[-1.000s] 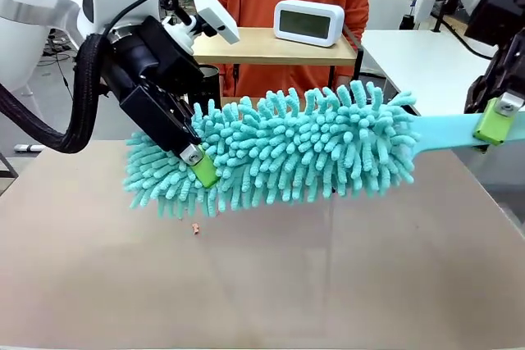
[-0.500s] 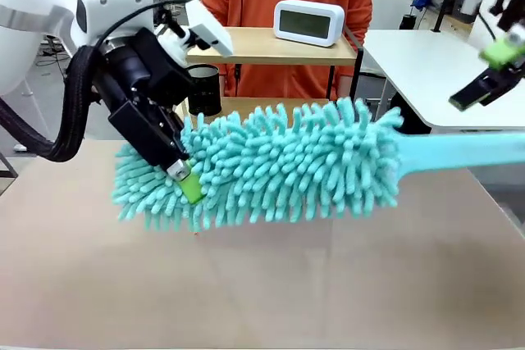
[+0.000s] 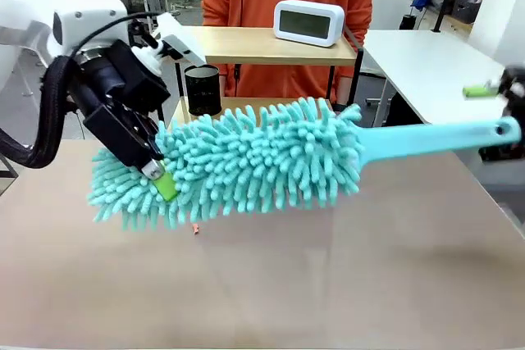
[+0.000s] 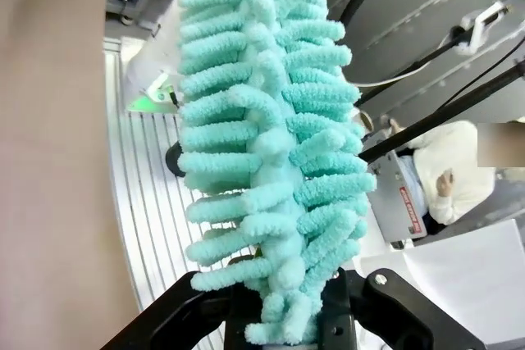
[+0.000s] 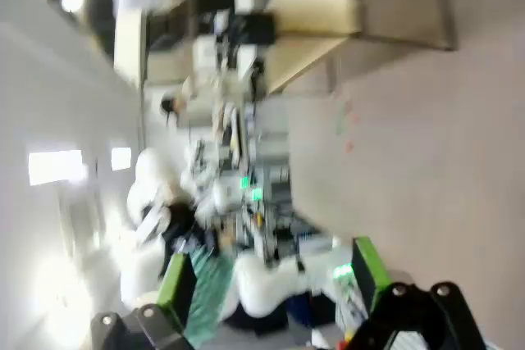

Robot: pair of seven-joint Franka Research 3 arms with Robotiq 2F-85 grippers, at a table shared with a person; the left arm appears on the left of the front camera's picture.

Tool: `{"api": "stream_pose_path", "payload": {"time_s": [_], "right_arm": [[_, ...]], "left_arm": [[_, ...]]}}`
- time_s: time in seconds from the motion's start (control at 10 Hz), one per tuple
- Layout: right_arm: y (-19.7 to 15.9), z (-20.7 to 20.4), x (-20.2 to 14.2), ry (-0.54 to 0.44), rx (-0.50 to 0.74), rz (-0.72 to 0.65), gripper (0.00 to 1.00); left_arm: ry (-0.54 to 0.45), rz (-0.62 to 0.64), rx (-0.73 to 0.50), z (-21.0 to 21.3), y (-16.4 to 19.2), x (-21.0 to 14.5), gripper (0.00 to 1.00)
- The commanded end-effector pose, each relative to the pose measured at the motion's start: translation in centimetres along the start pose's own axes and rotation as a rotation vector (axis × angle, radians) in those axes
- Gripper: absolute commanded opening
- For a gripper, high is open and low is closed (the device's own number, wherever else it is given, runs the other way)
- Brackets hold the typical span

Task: Clean the shelf.
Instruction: Hand the Duster back to the human.

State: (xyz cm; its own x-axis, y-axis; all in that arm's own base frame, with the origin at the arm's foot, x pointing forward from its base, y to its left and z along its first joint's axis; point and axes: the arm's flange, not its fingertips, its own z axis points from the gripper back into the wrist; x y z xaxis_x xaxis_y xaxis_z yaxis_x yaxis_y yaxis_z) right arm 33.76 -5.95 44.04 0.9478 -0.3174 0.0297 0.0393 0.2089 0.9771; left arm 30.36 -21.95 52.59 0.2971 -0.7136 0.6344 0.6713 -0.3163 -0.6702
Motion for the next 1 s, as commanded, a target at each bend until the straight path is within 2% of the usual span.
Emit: {"api": "stream_pose_path", "payload": {"time_s": [0.0,0.1,0.3,0.5,0.6,0.7,0.8,0.9], "right_arm": [[-2.2,-4.0,-2.1,-0.165,-0.038,-0.069,1.00],[0.0,0.0,0.0,0.000,0.000,0.000,1.00],[0.0,0.0,0.0,0.000,0.000,0.000,1.00],[0.0,0.0,0.0,0.000,0.000,0.000,1.00],[0.0,0.0,0.0,0.000,0.000,0.000,1.00],[0.0,0.0,0.0,0.000,0.000,0.000,1.00],[0.0,0.0,0.0,0.000,0.000,0.000,1.00],[0.0,0.0,0.0,0.000,0.000,0.000,1.00]], "left_arm": [[-0.087,-0.026,0.012,0.9,-0.6,-1.1,0.00],[-0.148,-0.053,0.039,2.2,-1.5,-1.5,0.00],[-0.346,-0.177,0.174,6.7,-5.2,-3.0,0.00],[-0.693,-0.196,0.428,12.6,-9.5,-8.2,0.00],[-0.847,-0.116,0.527,15.1,-10.7,-11.8,0.00],[-1.027,0.069,0.619,17.1,-10.6,-16.1,0.00],[-1.119,0.263,0.673,18.2,-9.4,-19.1,0.00],[-1.204,0.454,0.677,19.0,-7.8,-21.2,0.00]]}}
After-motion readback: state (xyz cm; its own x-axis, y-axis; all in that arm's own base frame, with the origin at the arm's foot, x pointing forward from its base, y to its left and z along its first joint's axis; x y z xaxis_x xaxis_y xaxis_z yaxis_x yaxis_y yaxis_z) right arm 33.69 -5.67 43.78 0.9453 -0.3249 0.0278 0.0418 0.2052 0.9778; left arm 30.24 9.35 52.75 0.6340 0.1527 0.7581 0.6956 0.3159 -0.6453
